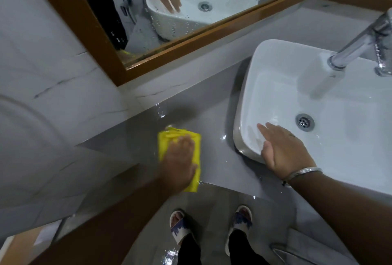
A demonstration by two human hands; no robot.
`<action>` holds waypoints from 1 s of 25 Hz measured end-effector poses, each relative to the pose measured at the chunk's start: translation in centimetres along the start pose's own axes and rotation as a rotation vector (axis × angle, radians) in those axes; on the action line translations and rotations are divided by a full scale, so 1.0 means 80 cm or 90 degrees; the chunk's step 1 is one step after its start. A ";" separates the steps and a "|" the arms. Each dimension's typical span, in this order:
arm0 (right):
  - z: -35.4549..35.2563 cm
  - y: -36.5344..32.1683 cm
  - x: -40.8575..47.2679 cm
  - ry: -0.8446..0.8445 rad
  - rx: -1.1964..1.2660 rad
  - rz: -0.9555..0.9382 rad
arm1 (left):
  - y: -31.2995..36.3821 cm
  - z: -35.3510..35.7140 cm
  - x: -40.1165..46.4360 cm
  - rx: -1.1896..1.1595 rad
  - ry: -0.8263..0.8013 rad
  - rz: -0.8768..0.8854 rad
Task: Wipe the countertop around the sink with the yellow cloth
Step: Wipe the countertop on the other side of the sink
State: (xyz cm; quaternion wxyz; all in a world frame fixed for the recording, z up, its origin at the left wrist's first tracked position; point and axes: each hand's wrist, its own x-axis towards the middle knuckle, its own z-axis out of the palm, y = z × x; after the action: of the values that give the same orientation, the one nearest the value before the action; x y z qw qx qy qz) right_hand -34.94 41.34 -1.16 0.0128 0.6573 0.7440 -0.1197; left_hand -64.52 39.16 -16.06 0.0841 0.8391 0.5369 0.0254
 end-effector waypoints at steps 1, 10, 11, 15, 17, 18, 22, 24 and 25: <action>0.000 0.000 -0.001 0.002 -0.001 0.005 | 0.049 0.007 -0.001 -0.026 -0.042 0.073; -0.004 -0.002 -0.004 -0.004 0.003 0.017 | 0.067 0.000 0.013 -0.010 -0.055 0.043; -0.004 0.000 -0.004 -0.008 0.003 0.020 | 0.102 0.009 -0.002 -0.019 -0.075 0.186; -0.001 0.000 -0.002 -0.013 0.007 0.023 | 0.077 0.013 0.016 0.015 -0.031 0.300; -0.001 0.001 -0.002 -0.011 0.007 0.023 | 0.049 -0.006 0.034 -0.005 -0.013 0.077; -0.001 0.001 -0.003 -0.015 0.006 0.024 | 0.056 -0.009 0.032 -0.022 -0.007 0.057; -0.001 0.000 -0.003 -0.011 0.020 0.032 | 0.134 0.009 0.003 -0.018 -0.095 0.451; -0.001 -0.001 -0.003 -0.016 0.022 0.037 | 0.114 0.006 0.023 -0.029 -0.060 0.385; -0.001 -0.001 -0.004 -0.015 0.020 0.038 | 0.102 0.004 0.032 -0.049 -0.027 0.264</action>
State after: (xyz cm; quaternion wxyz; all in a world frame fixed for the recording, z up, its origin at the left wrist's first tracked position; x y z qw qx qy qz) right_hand -34.93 41.05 -0.99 0.0150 0.6776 0.7221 -0.1385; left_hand -56.09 38.06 -15.13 0.1207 0.9282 0.3492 0.0448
